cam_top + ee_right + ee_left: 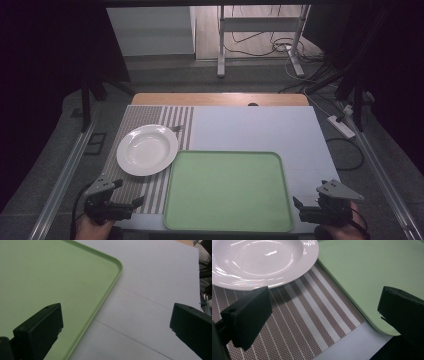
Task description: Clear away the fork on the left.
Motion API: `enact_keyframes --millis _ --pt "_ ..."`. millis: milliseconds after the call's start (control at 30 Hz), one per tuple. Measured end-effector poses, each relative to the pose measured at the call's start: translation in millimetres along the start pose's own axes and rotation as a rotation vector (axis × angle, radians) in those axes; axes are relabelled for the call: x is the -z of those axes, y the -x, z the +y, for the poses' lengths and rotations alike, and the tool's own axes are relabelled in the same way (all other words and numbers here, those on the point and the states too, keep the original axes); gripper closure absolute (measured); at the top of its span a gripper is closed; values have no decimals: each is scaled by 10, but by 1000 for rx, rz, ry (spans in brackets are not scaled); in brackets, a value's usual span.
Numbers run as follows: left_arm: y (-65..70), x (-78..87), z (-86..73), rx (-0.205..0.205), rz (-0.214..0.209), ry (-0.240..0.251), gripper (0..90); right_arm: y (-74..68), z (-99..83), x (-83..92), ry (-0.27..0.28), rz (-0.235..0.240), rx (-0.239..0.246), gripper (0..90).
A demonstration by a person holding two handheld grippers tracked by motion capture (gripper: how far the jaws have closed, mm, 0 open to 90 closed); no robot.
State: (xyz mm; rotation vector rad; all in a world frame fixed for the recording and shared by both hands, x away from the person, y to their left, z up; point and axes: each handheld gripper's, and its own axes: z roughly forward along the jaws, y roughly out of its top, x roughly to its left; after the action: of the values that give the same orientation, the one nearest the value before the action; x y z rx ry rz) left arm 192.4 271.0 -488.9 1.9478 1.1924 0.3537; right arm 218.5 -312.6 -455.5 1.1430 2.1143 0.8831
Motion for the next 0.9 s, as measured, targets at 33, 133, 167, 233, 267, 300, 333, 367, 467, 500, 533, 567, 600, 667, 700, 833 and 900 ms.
enact_keyframes --millis 33,133,167,233,267,300,333,367,467,500,533,567,600,667,700,833,900 --pt "0 -1 1 0 0 -1 5 -2 0 0 0 0 1 0" --pt "0 -6 4 -1 1 -6 7 -2 0 1 -2 2 6 0" --pt "1 -8 5 -1 1 -8 8 -4 0 1 -3 3 6 0" --pt "2 -14 8 1 0 -15 10 -5 0 1 -3 3 8 0" --pt "2 -17 10 0 1 -17 12 -6 0 0 -4 3 8 0" --pt "2 -17 10 0 1 -17 13 -6 0 0 -4 3 8 0" --pt "3 -22 13 -1 4 -22 13 -6 1 -1 -6 5 9 0" --pt "3 -22 13 -1 4 -22 13 -6 1 -1 -6 5 9 0" --pt "5 -27 17 0 2 -27 13 -7 1 -5 -6 4 9 0" --pt "6 -29 19 0 1 -28 12 -5 2 -4 -9 7 8 0" --pt "8 -34 25 -5 -3 -34 5 -3 3 -6 -9 10 8 0" --pt "8 -34 25 -5 -3 -34 0 -3 3 -6 -9 10 8 0" --pt "15 -31 26 -10 -1 -33 0 -3 1 -3 1 19 8 0" --pt "17 -28 27 -13 -1 -31 0 4 2 -2 2 24 3 0" --pt "19 -26 27 -11 -2 -28 0 4 2 -2 2 24 3 0" --pt "8 -28 37 3 -18 -20 0 27 9 -15 -3 30 -17 0" --pt "6 -26 51 0 -30 -11 0 34 14 -23 1 31 -25 0"
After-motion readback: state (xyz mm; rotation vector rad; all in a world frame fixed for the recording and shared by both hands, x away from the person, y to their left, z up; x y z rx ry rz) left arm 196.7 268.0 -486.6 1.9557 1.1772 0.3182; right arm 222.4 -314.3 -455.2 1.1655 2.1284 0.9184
